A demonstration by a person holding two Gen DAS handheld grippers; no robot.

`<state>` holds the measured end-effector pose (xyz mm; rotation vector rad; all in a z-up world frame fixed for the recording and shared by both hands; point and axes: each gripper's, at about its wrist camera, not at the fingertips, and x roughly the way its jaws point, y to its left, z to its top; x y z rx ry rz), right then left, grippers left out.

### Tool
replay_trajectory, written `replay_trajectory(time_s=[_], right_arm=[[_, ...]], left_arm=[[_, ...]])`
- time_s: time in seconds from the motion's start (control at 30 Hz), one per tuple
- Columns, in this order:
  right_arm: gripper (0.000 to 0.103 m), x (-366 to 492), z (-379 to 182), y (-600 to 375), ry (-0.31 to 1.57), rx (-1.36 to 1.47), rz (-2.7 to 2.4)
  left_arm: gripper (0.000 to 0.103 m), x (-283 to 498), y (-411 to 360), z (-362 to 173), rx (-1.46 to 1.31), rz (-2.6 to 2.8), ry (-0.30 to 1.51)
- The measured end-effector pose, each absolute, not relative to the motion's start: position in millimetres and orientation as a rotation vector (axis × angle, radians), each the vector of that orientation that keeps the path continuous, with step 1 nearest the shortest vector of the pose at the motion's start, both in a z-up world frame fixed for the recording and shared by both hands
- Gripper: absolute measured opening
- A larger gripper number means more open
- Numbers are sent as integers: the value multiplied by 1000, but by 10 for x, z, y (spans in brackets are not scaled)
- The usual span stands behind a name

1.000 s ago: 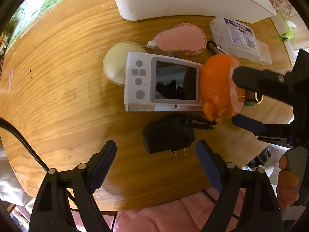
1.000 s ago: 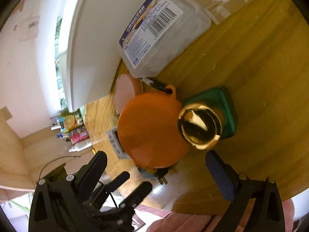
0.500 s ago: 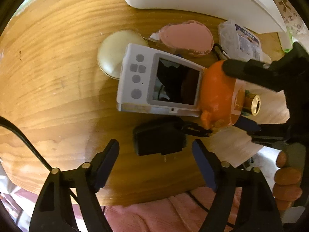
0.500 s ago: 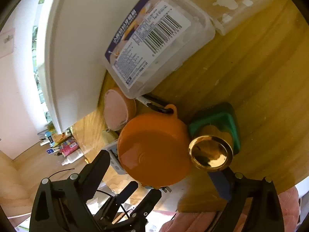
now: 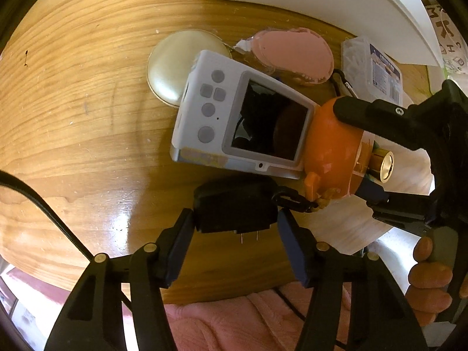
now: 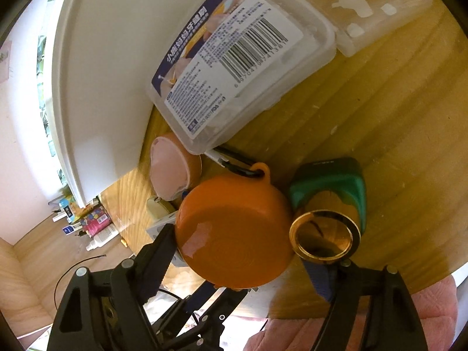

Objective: Organize rigid objects

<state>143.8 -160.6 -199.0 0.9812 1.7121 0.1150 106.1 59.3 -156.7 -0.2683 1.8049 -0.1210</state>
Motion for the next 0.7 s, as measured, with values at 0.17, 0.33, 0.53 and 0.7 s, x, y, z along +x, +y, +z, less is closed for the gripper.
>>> replay_trajectory(time_s=[0.17,0.33,0.53,0.7], right_arm=[[81,1441,-1999,-1628,1713,981,126],[81,1416,-2014,-1677,1710,992,135],[81,1313,-2020,-1678,1703,993,136],[81,1184,-2044,-1731,1690,1023,120]], left_arm=[[42,1045,602,-1543,-327,-126,1777],[33,1046,672,-1545,-417,-126,1781],[28,1026,796,-1563,-476,-125,1778],[18,984,934,-1563,-517,-119,1773]])
